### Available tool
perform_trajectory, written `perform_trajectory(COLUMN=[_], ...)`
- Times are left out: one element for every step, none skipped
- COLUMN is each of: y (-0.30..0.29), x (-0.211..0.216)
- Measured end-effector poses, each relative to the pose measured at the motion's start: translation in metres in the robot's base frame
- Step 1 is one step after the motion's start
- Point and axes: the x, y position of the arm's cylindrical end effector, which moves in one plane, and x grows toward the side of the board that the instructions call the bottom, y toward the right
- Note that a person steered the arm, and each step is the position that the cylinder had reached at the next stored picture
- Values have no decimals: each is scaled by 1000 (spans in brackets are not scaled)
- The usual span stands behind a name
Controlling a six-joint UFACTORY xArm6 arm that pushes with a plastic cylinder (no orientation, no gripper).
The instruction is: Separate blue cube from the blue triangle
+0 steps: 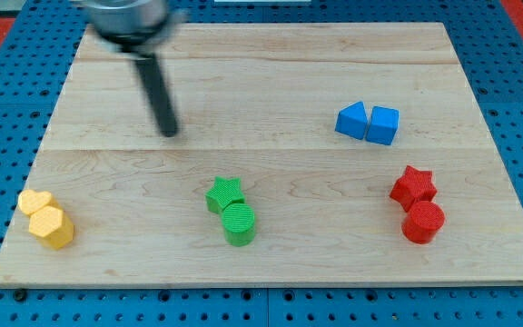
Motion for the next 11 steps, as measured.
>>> perform_trajectory(y=[157,213,208,247,252,253,279,299,244,200,166], x=[11,43,50,44,44,49,50,47,21,-17,-63])
